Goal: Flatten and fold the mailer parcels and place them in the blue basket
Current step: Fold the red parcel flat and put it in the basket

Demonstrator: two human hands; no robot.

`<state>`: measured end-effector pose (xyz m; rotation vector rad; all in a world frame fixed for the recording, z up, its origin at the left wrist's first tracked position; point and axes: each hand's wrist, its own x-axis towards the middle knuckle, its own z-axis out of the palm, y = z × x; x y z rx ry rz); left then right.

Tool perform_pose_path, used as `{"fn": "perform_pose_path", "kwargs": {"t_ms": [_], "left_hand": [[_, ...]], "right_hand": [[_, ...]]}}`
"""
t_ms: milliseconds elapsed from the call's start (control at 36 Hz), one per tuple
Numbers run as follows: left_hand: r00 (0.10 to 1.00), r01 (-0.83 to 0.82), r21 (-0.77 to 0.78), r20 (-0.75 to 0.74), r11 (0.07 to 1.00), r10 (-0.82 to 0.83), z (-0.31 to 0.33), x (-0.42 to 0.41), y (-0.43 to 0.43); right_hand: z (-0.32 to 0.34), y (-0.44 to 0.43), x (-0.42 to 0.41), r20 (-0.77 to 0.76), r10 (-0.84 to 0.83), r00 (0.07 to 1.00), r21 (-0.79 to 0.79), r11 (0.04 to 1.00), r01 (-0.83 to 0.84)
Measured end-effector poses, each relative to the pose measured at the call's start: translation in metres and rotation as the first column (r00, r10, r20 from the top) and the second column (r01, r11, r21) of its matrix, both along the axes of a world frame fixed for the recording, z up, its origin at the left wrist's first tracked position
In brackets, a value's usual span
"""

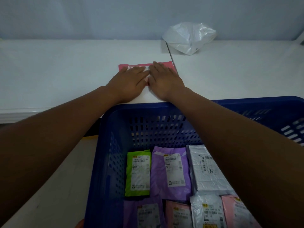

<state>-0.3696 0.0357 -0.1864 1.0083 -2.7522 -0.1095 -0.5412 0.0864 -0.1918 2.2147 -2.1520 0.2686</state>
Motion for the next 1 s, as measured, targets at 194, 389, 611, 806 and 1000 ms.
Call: {"fn": "perform_pose_path", "kwargs": {"t_ms": [194, 389, 611, 806, 1000], "left_hand": [[0.995, 0.012, -0.035, -0.097, 0.999, -0.015, 0.004, 0.0023, 0.0045], [0.986, -0.15, -0.053, -0.081, 0.987, 0.145, -0.0005, 0.0043, -0.0015], [1.0, -0.02, -0.031, 0.015, 0.999, 0.021, -0.0014, 0.002, -0.0031], [0.994, -0.106, 0.006, -0.002, 0.994, 0.106, -0.0004, 0.0029, 0.0016], [0.992, -0.123, 0.004, -0.039, 0.992, 0.123, 0.0034, 0.0036, 0.0029]], "right_hand": [[-0.0074, -0.0008, -0.0028, 0.052, -0.096, 0.994, -0.126, 0.987, 0.102], [-0.0037, 0.0006, -0.0021, 0.082, -0.128, 0.988, -0.261, 0.954, 0.146], [-0.0034, -0.0012, 0.0005, 0.039, 0.012, 0.999, -0.126, 0.992, -0.007], [-0.0084, -0.0009, -0.005, 0.058, -0.14, 0.988, -0.266, 0.952, 0.151], [-0.0036, -0.0014, -0.0035, 0.072, -0.146, 0.987, -0.24, 0.958, 0.16]]}}
